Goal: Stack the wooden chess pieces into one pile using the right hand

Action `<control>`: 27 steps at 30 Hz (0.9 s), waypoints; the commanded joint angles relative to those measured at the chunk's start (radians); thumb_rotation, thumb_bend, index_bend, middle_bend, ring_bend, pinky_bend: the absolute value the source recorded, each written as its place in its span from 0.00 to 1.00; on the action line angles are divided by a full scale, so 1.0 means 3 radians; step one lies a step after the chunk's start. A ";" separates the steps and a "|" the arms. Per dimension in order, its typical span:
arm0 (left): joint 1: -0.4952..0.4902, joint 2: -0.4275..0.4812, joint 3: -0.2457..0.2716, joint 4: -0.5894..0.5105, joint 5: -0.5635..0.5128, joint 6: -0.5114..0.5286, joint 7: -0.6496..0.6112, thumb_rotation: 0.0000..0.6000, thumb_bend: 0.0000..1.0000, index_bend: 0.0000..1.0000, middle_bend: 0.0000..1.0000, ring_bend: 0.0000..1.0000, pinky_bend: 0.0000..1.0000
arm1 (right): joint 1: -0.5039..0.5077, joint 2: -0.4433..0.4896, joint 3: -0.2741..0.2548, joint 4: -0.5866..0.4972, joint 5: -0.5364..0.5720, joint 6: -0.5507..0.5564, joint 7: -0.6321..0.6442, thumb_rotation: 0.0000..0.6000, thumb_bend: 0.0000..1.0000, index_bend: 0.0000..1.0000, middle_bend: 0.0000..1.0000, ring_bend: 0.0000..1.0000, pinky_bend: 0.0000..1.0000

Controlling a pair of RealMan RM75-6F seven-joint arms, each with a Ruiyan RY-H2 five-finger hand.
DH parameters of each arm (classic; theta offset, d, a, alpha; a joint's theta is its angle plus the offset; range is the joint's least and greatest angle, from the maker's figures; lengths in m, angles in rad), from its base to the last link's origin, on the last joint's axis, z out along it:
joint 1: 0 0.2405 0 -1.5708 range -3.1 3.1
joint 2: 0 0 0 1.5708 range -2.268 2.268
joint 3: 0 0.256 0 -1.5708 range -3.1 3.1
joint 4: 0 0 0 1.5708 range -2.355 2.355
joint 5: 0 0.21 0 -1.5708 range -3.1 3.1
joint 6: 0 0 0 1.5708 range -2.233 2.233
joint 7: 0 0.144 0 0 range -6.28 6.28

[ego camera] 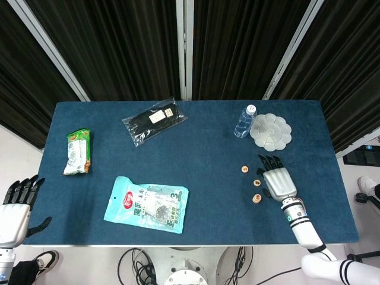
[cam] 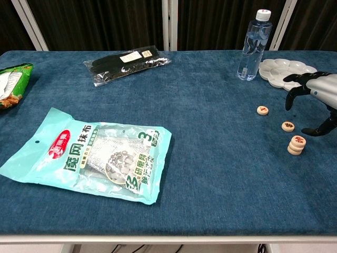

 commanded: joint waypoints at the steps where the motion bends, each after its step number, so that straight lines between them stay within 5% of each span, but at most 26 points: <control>1: -0.0001 -0.0001 -0.0001 0.0005 -0.0006 -0.0005 -0.0004 1.00 0.19 0.04 0.00 0.00 0.00 | 0.0024 -0.0035 0.0019 0.0039 0.0042 -0.0043 -0.0027 1.00 0.17 0.39 0.04 0.00 0.00; 27: -0.0015 -0.0012 -0.0014 0.0037 -0.0065 -0.0041 -0.0019 1.00 0.19 0.04 0.00 0.00 0.00 | 0.0151 -0.0137 0.0044 0.0185 0.0208 -0.0300 -0.0060 1.00 0.24 0.45 0.06 0.00 0.00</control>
